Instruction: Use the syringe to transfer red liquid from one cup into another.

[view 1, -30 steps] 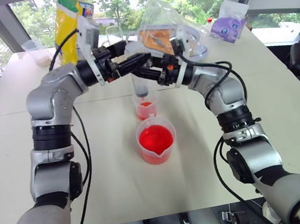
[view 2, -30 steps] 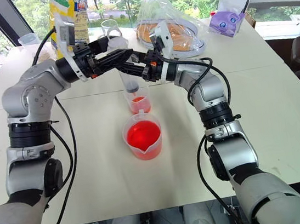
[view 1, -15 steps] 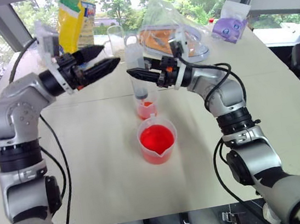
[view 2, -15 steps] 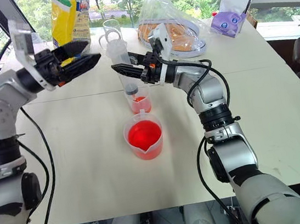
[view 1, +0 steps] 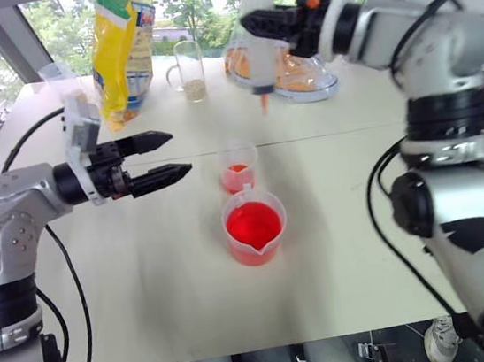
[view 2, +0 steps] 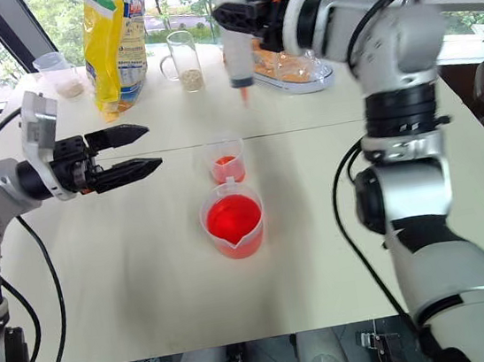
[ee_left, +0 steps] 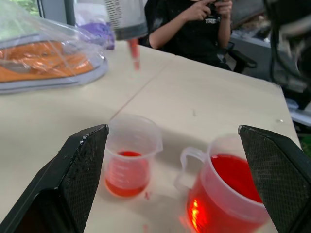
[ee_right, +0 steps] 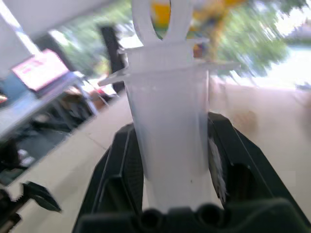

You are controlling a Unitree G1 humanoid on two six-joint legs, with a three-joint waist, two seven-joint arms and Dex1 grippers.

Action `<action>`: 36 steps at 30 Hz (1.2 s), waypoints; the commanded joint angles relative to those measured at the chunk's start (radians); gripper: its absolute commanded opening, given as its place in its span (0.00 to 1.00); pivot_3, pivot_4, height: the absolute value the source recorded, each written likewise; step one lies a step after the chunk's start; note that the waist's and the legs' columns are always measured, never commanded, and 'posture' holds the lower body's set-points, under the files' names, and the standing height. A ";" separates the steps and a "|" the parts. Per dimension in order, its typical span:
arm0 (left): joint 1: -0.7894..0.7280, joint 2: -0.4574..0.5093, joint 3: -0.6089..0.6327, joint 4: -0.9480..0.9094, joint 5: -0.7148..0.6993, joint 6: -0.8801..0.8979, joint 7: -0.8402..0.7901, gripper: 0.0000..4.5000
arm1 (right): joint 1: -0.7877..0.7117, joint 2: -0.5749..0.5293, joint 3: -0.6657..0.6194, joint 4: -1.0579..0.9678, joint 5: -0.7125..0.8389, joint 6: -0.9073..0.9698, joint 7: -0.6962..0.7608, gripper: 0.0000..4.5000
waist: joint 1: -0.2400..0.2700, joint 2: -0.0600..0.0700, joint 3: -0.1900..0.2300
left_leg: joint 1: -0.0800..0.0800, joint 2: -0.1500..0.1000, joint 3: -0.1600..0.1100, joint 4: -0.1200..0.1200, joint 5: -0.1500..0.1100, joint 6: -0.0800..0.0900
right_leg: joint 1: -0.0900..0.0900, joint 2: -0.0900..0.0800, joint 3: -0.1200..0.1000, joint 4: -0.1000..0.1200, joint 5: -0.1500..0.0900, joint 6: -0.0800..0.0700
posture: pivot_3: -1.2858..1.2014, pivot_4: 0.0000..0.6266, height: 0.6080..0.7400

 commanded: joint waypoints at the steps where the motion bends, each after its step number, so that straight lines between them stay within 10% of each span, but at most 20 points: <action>1: 0.005 -0.005 0.012 -0.049 -0.023 -0.035 -0.004 0.98 | 0.024 -0.068 0.043 -0.039 -0.020 0.246 -0.050 0.32 | -0.003 0.000 0.000 | 0.000 -0.001 0.000 0.000 0.000 0.000 | 0.000 -0.001 0.000 0.000 0.000 0.000 | 0.52 0.24 1.00; 23: 0.006 0.003 0.024 -0.076 -0.100 -0.022 0.043 0.98 | 0.436 -0.163 0.093 -0.107 0.159 0.358 -0.327 0.32 | 0.000 0.000 0.000 | -0.002 0.000 0.001 0.000 0.000 0.002 | -0.001 0.007 -0.001 0.000 0.003 0.006 | 0.52 0.24 1.00; 29: 0.019 0.026 0.018 -0.085 -0.104 -0.017 0.030 1.00 | 0.426 -0.172 0.072 -0.107 0.205 0.358 -0.368 0.94 | -0.001 0.000 0.000 | -0.002 0.000 0.001 0.000 -0.001 0.002 | -0.001 0.008 0.000 0.000 0.003 0.006 | 0.52 0.24 1.00; 36: 0.035 0.050 0.026 -0.099 -0.114 -0.004 0.020 1.00 | 0.416 -0.307 0.141 -0.335 0.275 0.324 -0.202 0.97 | -0.001 0.001 0.001 | -0.002 0.001 0.001 0.000 -0.001 0.002 | -0.001 0.008 0.000 0.000 0.003 0.007 | 0.52 0.24 1.00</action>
